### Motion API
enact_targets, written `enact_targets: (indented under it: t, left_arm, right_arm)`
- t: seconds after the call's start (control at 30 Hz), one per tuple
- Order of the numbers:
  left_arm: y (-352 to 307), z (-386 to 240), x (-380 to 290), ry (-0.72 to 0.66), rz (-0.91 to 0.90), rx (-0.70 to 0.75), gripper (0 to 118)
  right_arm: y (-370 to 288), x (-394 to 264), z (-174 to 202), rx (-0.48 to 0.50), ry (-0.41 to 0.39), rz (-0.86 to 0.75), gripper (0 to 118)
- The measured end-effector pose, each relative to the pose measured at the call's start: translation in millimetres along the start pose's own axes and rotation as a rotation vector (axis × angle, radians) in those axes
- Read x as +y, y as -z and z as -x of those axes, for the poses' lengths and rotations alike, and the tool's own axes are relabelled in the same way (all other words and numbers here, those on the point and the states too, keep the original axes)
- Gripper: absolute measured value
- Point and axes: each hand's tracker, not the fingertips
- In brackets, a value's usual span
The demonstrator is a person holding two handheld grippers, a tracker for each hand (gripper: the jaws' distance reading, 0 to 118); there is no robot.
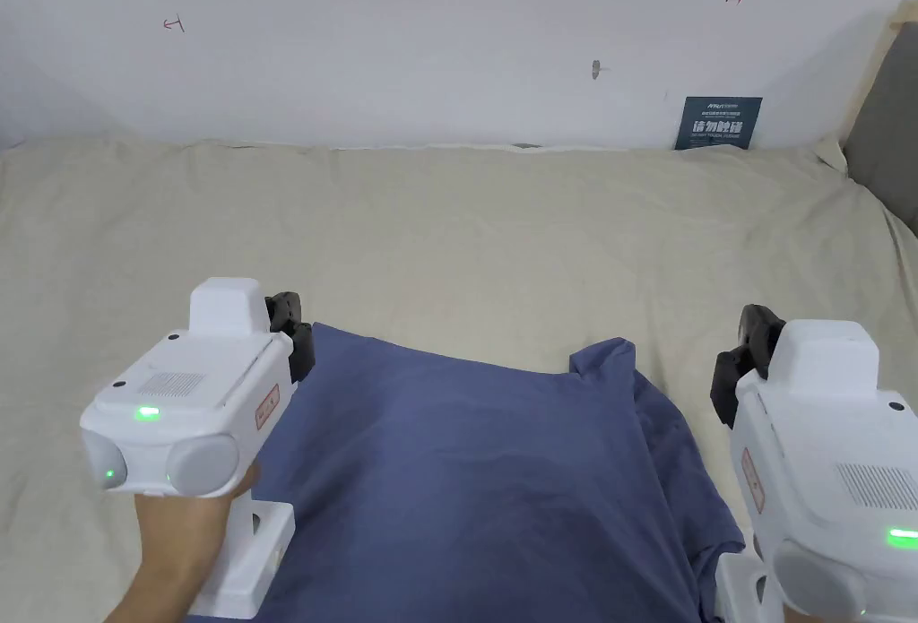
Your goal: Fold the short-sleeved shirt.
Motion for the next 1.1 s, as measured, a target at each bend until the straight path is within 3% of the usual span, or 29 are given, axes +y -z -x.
enact_targets:
  t: [0.17, 0.4, 0.43, 0.47, 0.5, 0.53, 0.57, 0.6, 0.77, 0.87, 0.93, 0.97, 1.03, 1.1]
  left_arm:
    - [72.2, 18.5, 5.4, 0.040, 0.164, -0.041, 0]
    - [190.8, 52.9, 0.3, -0.010, 0.395, -0.036, 2]
    - [205.9, 56.9, -1.0, -0.023, 0.417, -0.032, 8]
    - [222.1, 61.1, -3.2, -0.035, 0.451, -0.032, 23]
    - [239.0, 64.9, -6.8, -0.038, 0.462, -0.019, 58]
    - [255.6, 68.4, -11.6, -0.036, 0.496, -0.015, 83]
    - [267.9, 70.7, -16.9, -0.022, 0.539, -0.018, 98]
    - [279.0, 72.1, -21.9, -0.010, 0.539, 0.010, 101]
    - [329.9, 80.2, -56.9, 0.017, 0.683, 0.052, 94]
    - [343.5, 79.9, -74.2, 0.009, 0.722, 0.030, 58]
    - [337.2, 69.6, -77.6, 0.059, 0.663, 0.046, 53]
    - [338.7, 71.9, -79.8, 0.075, 0.656, 0.039, 44]
    - [334.8, 66.7, -77.5, 0.094, 0.643, 0.017, 5]
    - [335.2, 64.1, -77.9, 0.131, 0.642, -0.004, 3]
  right_arm:
    - [26.7, -3.3, -3.7, -0.005, -0.002, 0.024, 1]
    - [75.3, -13.9, -5.1, -0.027, -0.021, 0.074, 1]
    - [83.3, -16.0, -5.0, -0.033, -0.026, 0.083, 1]
    - [90.8, -17.9, -5.0, -0.041, -0.031, 0.093, 1]
    - [97.1, -20.4, -4.6, -0.046, -0.029, 0.105, 1]
    - [104.1, -22.7, -5.0, -0.049, -0.027, 0.117, 1]
    - [111.4, -25.1, -5.2, -0.055, -0.028, 0.132, 1]
    - [117.2, -27.0, -5.4, -0.059, -0.031, 0.144, 1]
    - [140.6, -39.1, -7.5, -0.088, -0.061, 0.192, 1]
    - [150.6, -44.5, -11.0, -0.100, -0.066, 0.216, 1]
    - [155.5, -47.8, -13.8, -0.102, -0.076, 0.242, 1]
    - [159.3, -49.3, -15.6, -0.097, -0.077, 0.257, 1]
    - [166.3, -51.7, -20.2, -0.089, -0.070, 0.288, 1]
    - [176.7, -53.3, -24.0, -0.084, -0.057, 0.338, 2]
